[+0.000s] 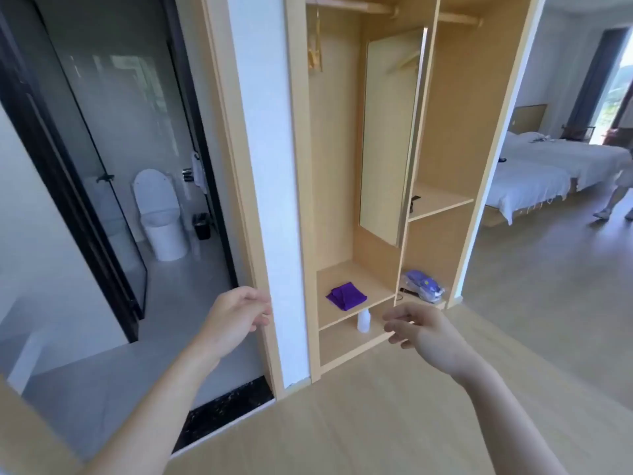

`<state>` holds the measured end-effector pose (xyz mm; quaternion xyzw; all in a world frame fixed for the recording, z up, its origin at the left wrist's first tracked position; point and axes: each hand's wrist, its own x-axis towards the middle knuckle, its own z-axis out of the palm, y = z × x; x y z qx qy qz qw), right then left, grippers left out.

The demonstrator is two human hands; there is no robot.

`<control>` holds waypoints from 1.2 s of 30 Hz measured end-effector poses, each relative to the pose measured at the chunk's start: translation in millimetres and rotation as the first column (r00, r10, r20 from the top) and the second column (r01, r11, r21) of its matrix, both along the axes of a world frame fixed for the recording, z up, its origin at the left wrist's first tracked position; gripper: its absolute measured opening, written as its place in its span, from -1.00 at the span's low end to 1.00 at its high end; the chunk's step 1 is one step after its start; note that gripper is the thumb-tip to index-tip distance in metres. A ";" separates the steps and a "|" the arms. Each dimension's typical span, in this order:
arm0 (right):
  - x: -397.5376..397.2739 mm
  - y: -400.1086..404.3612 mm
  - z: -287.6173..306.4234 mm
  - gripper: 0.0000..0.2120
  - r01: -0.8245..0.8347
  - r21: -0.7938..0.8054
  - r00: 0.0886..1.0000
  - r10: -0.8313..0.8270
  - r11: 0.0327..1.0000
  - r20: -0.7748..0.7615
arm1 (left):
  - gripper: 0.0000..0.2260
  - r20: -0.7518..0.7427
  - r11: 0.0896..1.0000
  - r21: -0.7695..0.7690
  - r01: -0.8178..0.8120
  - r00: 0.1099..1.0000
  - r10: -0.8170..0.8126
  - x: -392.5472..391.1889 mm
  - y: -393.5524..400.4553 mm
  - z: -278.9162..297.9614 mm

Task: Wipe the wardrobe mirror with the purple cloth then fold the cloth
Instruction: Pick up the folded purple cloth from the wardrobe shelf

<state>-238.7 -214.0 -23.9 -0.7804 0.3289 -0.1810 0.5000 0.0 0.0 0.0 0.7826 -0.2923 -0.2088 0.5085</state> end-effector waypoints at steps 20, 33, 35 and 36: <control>40.1 -278.5 -63.2 -0.91 -0.082 -0.040 0.942 0.064 0.996 -0.330 | -0.84 -0.124 0.998 0.053 0.046 0.991 -0.039 49.4 -313.9 -41.1; 116.9 -468.8 -36.7 -0.85 0.158 -0.183 0.900 -0.218 0.970 -0.377 | -0.84 -0.230 0.972 0.038 0.231 0.949 -0.216 154.7 -546.9 -79.9; 118.2 -488.1 -48.7 -0.88 0.169 -0.143 0.902 -0.211 0.975 -0.377 | -0.84 -0.241 0.964 0.053 0.262 0.940 -0.242 159.9 -575.6 -93.1; 119.4 -497.6 -56.8 -0.87 0.163 -0.110 0.892 -0.194 0.981 -0.408 | -0.84 -0.248 0.960 0.067 0.271 0.937 -0.247 163.8 -588.8 -100.7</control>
